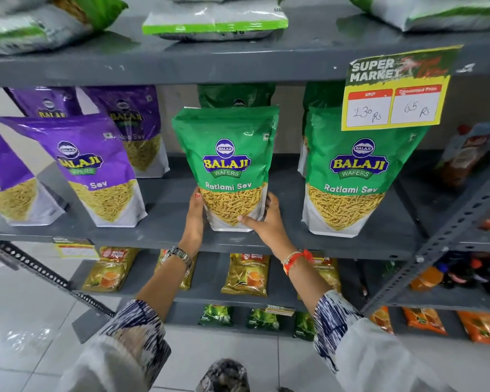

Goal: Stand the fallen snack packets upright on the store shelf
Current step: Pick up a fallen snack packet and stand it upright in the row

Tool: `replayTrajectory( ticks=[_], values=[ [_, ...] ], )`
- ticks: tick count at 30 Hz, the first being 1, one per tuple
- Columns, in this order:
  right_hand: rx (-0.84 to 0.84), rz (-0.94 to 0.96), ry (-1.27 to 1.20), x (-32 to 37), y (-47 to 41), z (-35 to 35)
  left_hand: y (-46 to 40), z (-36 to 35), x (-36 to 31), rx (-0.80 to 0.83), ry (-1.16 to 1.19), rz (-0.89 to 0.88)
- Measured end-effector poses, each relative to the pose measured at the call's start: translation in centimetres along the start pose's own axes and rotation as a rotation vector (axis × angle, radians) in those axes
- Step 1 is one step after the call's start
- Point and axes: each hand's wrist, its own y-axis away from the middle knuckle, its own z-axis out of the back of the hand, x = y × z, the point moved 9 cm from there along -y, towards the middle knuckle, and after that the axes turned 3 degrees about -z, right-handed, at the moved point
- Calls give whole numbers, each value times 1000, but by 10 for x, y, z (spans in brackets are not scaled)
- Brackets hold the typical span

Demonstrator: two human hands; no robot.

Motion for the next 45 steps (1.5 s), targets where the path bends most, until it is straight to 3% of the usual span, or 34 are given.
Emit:
replayTrajectory(
  ticks=[4, 6, 10, 14, 20, 24, 28, 39, 42, 45],
  values=[
    [-260, 66, -46, 4, 35, 6, 13, 48, -2, -385, 38, -89],
    [-316, 127, -75, 10, 53, -7, 23, 74, -8, -499, 50, -164],
    [-255, 161, -82, 18, 61, -68, 30, 142, -25, -621, -41, -281],
    [-138, 111, -151, 37, 49, -147, 20, 230, -36, -732, -77, -281],
    [111, -30, -162, 61, 6, -253, -39, 305, -10, -510, -24, 27],
    [141, -136, -190, 57, -14, -294, -51, 295, 12, -163, 34, 277],
    [113, -109, -200, 55, -16, -303, -62, 278, 2, -87, 200, 155],
    [55, -118, -186, 53, -12, -292, -67, 269, 19, 33, 146, 154],
    [-2, -86, -151, 54, -4, -281, -56, 267, -1, -6, 88, 56],
    [-129, -2, -23, 67, 13, -257, -46, 266, -11, -72, -149, -19]
  ],
)
